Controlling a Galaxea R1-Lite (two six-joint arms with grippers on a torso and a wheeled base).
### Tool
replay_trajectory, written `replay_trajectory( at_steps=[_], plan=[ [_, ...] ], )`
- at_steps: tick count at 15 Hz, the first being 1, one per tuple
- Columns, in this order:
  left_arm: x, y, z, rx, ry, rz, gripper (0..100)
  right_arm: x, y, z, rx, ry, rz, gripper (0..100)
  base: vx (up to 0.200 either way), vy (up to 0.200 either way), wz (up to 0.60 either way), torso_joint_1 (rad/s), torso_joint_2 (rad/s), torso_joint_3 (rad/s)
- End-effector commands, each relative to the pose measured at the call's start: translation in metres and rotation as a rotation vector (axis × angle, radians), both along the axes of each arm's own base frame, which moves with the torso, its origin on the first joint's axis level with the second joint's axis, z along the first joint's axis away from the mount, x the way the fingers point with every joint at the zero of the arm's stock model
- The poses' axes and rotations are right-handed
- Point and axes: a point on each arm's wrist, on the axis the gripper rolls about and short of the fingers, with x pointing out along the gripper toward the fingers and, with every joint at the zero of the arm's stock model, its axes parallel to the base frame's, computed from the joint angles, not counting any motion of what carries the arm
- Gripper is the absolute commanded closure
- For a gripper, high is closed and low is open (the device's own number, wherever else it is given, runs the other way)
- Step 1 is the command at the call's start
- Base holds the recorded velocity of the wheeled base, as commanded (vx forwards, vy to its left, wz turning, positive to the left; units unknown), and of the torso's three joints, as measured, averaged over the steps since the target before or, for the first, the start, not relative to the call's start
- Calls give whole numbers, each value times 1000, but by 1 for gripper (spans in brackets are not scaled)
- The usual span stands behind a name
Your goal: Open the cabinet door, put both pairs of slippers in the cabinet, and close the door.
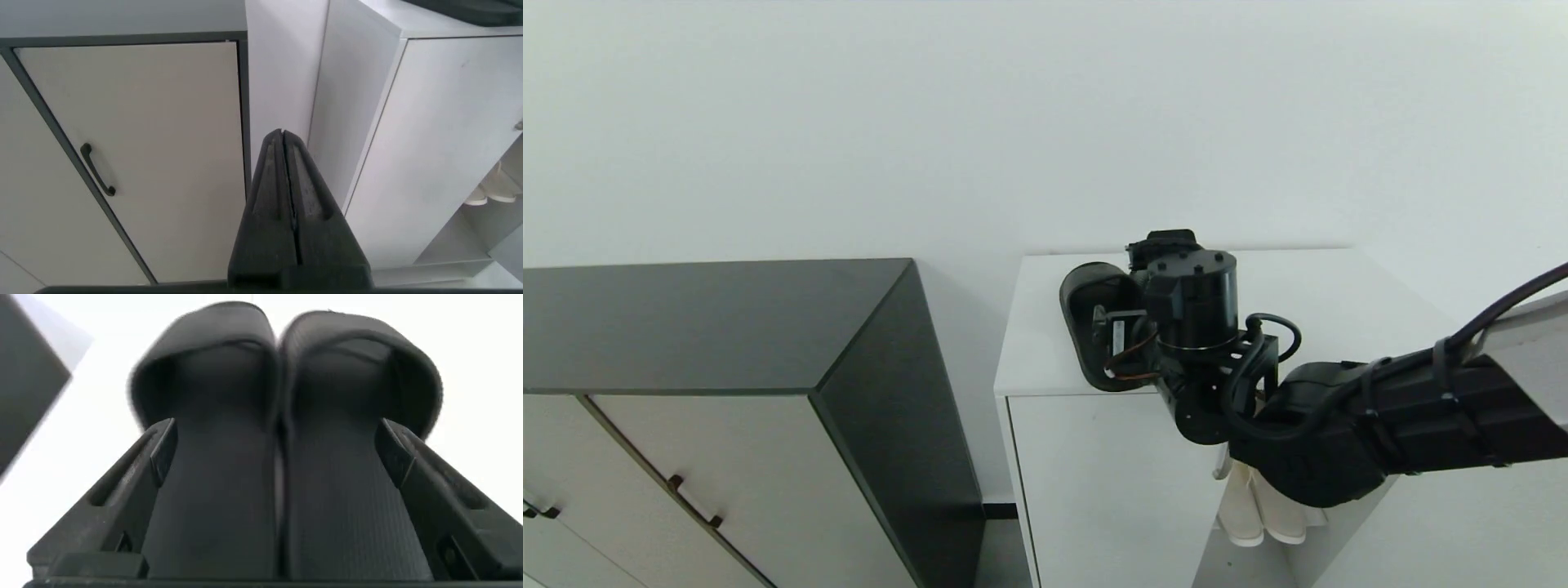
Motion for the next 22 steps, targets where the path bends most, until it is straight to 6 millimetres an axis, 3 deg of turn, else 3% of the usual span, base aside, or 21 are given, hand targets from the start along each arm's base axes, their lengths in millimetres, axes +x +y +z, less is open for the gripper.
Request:
replay_trajectory(
  at_steps=[1, 5, 10, 19, 20, 22],
  plan=[
    [0, 0, 0, 0, 2, 0, 100, 9, 7, -25, -36, 24, -3, 0, 0, 0, 0, 0, 0, 0],
    [0, 0, 0, 0, 2, 0, 100, 33, -2, -22, -29, 5, -37, 0, 0, 0, 0, 0, 0, 0],
    [0, 0, 0, 0, 2, 2, 100, 51, 6, -3, -33, 15, -25, 0, 0, 0, 0, 0, 0, 0],
    [0, 0, 0, 0, 0, 3, 100, 86, 6, -10, -37, 23, -76, 0, 0, 0, 0, 0, 0, 0],
    [0, 0, 0, -2, 0, 2, 100, 88, 6, -10, -32, 18, -76, 100, 0, 0, 0, 0, 0, 0],
    [0, 0, 0, -2, 2, 2, 100, 89, 6, -9, -29, 17, -65, 100, 0, 0, 0, 0, 0, 0]
  ],
)
